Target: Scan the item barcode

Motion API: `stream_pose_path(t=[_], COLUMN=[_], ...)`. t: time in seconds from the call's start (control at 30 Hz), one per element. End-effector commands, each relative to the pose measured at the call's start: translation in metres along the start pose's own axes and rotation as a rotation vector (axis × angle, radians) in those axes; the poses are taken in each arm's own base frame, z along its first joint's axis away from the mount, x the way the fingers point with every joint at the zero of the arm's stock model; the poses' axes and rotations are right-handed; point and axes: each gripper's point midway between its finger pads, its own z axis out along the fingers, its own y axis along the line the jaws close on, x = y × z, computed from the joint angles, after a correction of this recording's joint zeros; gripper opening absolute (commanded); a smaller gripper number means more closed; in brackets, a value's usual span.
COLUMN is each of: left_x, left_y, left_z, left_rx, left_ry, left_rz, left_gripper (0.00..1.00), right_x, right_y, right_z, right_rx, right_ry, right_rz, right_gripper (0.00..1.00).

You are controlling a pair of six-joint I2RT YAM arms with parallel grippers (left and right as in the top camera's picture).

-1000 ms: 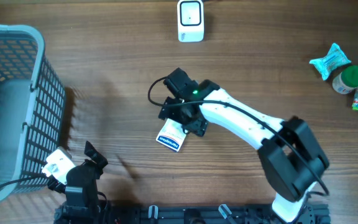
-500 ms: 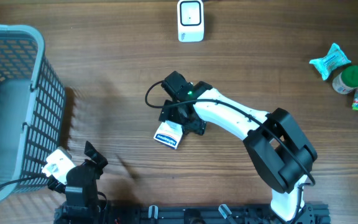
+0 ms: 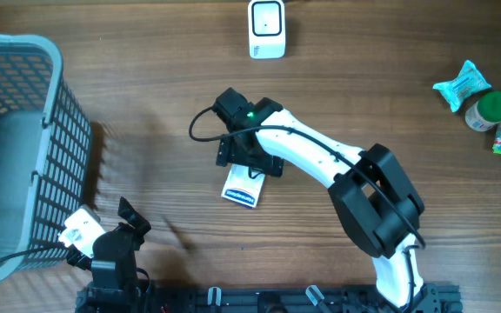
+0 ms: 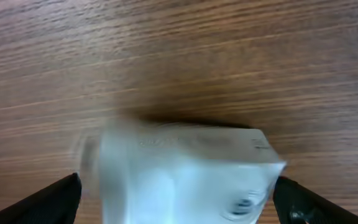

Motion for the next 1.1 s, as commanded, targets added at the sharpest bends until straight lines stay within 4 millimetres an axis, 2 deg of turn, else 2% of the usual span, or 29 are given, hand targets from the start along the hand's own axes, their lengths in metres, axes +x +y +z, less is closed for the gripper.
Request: stream_pose_path(t=[0.0,0.2,0.4,0.47,0.6,0.67,0.73,0.83,0.97,1.07], left_x=[0.0,0.0,0.0,0.0,0.0,0.0,0.0,0.0,0.0,0.0], left_y=[0.001,0.001,0.001,0.001,0.001,0.001,0.001,0.001,0.001,0.001], left_z=[0.0,0.0,0.0,0.0,0.0,0.0,0.0,0.0,0.0,0.0], left_rx=[-0.002,-0.002,-0.002,-0.002,-0.002,-0.002,-0.002,-0.002,-0.002,-0.002], left_ry=[-0.003,-0.003,-0.003,-0.003,-0.003,-0.003,-0.003,-0.003,-0.003,-0.003], left_rz=[-0.007,-0.007,-0.007,-0.007,-0.007,-0.007,-0.007,-0.007,-0.007,-0.007], left_gripper=[1.0,1.0,1.0,1.0,1.0,1.0,1.0,1.0,1.0,1.0], right_x=[-0.001,0.001,0.009,0.013,0.033,0.038,0.037,0.031,0.035,0.047], right_y=[-0.005,-0.007,-0.023,-0.025,-0.01,-0.009,-0.013,-0.008,0.001,0.029], right_z=[0.011,0.015,0.056,0.057,0.053,0.046,0.031,0.011,-0.002,-0.03], right_rx=[0.048,0.061,0.147,0.156,0.047,0.025,0.032,-0.022,-0.129,-0.301], right_ry=[-0.008,-0.001,0.064,0.085,0.216,0.273,0.321,0.38,0.494,0.716], right_rz=[-0.021,-0.025,-0.043,-0.043,-0.072,-0.047,-0.01,0.042,0.11,0.316], right_gripper=[1.0,0.99,0.98,0.89,0.73,0.64,0.6,0.62,0.62,0.62])
